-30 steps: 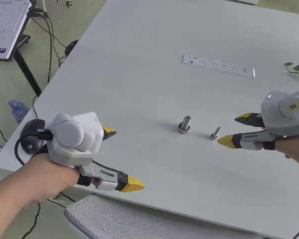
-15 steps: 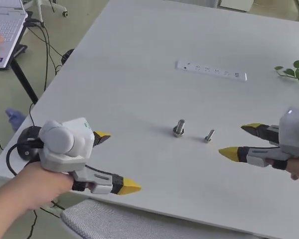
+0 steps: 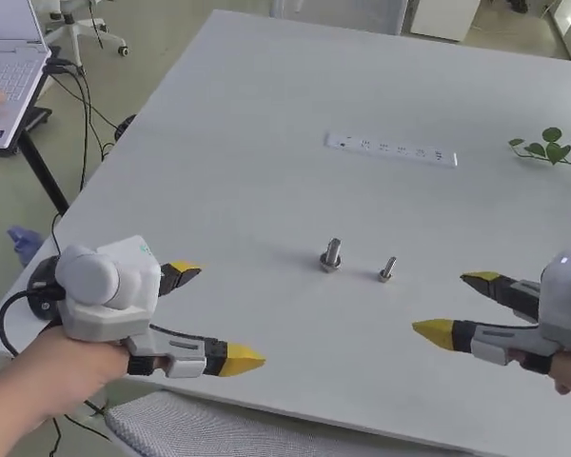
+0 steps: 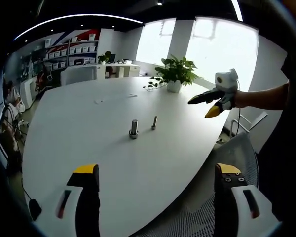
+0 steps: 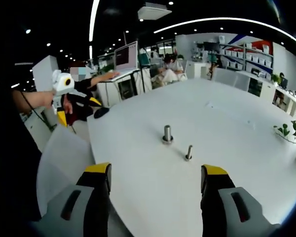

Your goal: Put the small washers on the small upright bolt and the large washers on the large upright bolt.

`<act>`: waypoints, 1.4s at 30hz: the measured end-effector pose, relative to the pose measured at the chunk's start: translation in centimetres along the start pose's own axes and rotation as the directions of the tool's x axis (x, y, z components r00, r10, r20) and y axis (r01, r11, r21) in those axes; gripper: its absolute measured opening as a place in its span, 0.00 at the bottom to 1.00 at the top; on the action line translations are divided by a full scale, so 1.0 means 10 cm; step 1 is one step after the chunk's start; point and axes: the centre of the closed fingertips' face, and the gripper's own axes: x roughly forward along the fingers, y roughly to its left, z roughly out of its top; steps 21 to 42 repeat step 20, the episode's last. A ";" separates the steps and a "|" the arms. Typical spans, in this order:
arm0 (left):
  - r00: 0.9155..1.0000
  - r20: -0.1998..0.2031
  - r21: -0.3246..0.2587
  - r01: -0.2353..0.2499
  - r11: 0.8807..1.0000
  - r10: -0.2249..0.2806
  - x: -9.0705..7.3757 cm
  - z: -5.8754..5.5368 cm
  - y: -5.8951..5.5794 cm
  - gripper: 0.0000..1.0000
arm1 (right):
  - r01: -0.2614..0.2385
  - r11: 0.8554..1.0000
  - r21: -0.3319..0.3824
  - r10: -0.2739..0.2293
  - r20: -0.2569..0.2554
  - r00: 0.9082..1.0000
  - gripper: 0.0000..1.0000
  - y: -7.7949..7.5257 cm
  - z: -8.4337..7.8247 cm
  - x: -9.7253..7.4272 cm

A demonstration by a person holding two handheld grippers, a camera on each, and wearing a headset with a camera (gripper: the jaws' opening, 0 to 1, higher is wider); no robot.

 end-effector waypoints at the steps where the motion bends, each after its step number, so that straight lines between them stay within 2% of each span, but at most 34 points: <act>1: 1.000 0.001 0.000 0.000 1.000 0.000 0.00 -0.01 0.00 0.98 | 0.013 1.000 -0.001 -0.013 -0.012 1.000 0.77 0.00 -0.07 0.00; 3: 1.000 0.008 -0.019 0.006 1.000 -0.006 0.01 0.00 -0.01 0.98 | 0.022 1.000 0.016 -0.022 -0.029 0.999 0.79 0.01 -0.18 -0.01; 9: 1.000 -0.008 -0.002 -0.002 1.000 0.002 0.10 -0.04 0.04 0.99 | 0.080 0.996 0.043 -0.078 -0.048 0.996 0.83 -0.07 -0.43 0.02; 11: 1.000 0.012 -0.027 0.008 1.000 -0.007 0.13 -0.01 0.03 0.99 | 0.095 0.995 0.023 -0.094 -0.054 0.994 0.85 -0.08 -0.48 0.02; 12: 1.000 0.020 -0.039 0.010 0.999 -0.009 0.15 0.00 0.03 0.99 | 0.083 0.996 0.029 -0.082 -0.051 0.995 0.86 -0.06 -0.50 0.02; 17: 1.000 -0.027 0.007 0.008 1.000 -0.008 0.23 -0.07 0.04 0.99 | 0.087 0.995 0.050 -0.086 -0.015 0.996 0.93 -0.08 -0.47 0.01; 20: 0.999 -0.045 0.028 0.013 1.000 -0.012 0.26 -0.10 0.00 0.99 | 0.075 0.996 0.056 -0.074 -0.013 0.997 0.96 -0.05 -0.50 0.03; 42: 0.999 -0.045 0.028 0.013 1.000 -0.012 0.26 -0.10 0.00 0.99 | 0.075 0.996 0.056 -0.074 -0.013 0.997 0.96 -0.05 -0.50 0.03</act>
